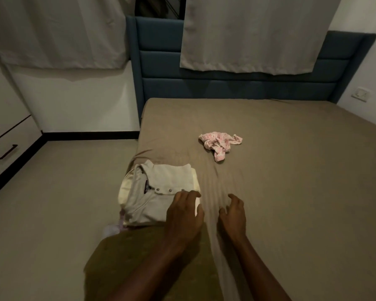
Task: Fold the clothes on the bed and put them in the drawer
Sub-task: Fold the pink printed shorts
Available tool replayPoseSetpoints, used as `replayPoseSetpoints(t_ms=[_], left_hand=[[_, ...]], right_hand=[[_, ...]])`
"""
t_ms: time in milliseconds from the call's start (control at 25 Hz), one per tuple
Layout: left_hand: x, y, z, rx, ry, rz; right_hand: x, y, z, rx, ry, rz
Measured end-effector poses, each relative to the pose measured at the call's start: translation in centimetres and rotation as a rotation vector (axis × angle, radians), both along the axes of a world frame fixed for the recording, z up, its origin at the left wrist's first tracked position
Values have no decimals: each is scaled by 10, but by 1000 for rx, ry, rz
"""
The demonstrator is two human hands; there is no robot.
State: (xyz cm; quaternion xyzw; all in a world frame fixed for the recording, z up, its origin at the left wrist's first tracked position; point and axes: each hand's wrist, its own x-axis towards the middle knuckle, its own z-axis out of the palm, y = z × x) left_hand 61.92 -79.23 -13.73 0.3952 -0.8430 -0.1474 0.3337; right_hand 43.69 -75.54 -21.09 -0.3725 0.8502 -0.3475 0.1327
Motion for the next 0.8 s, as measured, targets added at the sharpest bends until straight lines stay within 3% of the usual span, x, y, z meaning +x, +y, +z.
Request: replayPoseSetpoints(t_ms=[160,320,480,600,680,800], left_hand=[[-101,-83,3,213,-94,-46],[-196,-180,-11,322,-362,52],[-255,-256,-43,379,-474,-102],[-270,-278,-84,261,-586,-214],[-273,-282,-103,189,-666,-205],[-273,-270,-106,208,-732,-273]], right_hand=[[-74,-97,-11,-77,-51,9],[-128,-194,-24,95,161,143],[-163,-248,-40,213,156,88],[-169,-243,-67,-59,237,17],[-176,-235,-75,-285,72,-31],[-178,-215,-73,-333,-35,15]])
